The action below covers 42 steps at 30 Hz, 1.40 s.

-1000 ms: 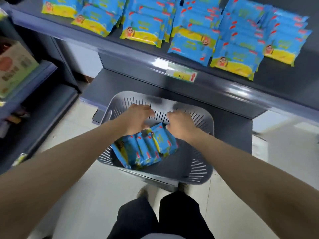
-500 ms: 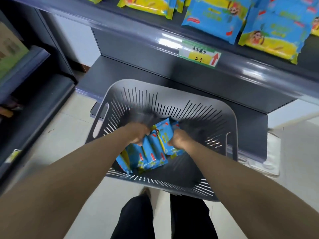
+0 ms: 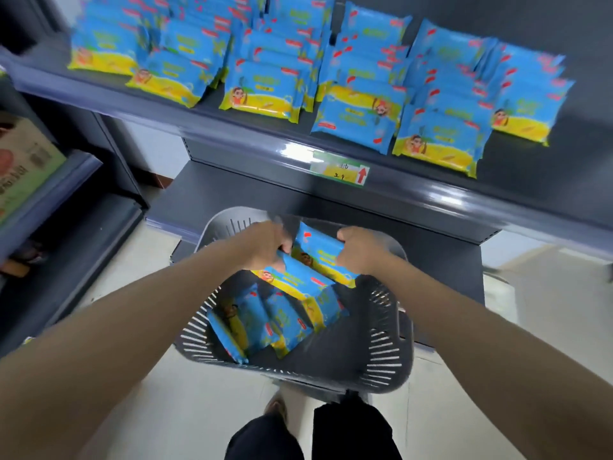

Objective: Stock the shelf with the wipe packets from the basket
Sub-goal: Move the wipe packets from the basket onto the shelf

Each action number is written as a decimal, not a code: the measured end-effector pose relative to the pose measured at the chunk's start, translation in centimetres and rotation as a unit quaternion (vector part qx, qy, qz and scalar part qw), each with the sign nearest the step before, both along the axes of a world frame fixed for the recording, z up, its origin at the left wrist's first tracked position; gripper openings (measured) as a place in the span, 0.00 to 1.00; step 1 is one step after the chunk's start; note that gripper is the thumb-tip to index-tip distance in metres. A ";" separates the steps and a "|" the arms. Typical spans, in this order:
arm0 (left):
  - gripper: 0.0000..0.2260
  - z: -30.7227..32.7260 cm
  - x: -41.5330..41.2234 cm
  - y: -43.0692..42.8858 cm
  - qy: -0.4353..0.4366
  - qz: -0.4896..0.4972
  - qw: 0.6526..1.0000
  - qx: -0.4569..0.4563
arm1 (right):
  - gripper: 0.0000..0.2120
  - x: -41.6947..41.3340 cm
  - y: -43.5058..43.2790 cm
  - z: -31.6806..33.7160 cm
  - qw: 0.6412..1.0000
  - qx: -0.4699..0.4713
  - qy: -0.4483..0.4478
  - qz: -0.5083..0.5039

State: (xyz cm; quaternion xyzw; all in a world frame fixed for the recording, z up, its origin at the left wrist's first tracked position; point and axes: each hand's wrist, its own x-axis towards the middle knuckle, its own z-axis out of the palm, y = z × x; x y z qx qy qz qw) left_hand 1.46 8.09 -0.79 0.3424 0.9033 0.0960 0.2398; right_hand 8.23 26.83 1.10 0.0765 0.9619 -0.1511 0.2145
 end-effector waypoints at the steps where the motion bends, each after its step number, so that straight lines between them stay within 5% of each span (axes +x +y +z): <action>1: 0.17 1.7 -0.2 0.5 0.015 -0.001 1.000 0.012 | 0.05 0.0 0.6 1.9 1.000 -0.002 0.022 -0.006; 10: 0.09 14.7 0.4 7.2 0.089 -0.092 0.980 0.154 | 0.06 1.8 8.3 16.6 0.974 0.016 0.220 -0.053; 17: 0.07 19.6 1.3 15.5 0.083 -0.108 0.953 0.272 | 0.16 3.5 17.5 20.7 0.916 0.047 0.353 -0.188; 24: 0.08 20.4 1.1 23.7 0.092 -0.117 0.950 0.273 | 0.14 2.0 27.7 20.4 0.917 0.114 0.306 -0.229; 30: 0.07 19.8 -0.1 29.0 0.100 -0.099 0.954 0.264 | 0.14 -1.6 32.6 17.2 0.963 0.069 0.209 -0.155; 42: 0.09 18.0 -2.9 35.2 0.166 -0.058 0.960 0.220 | 0.11 -8.4 37.4 16.1 0.975 0.079 0.195 -0.075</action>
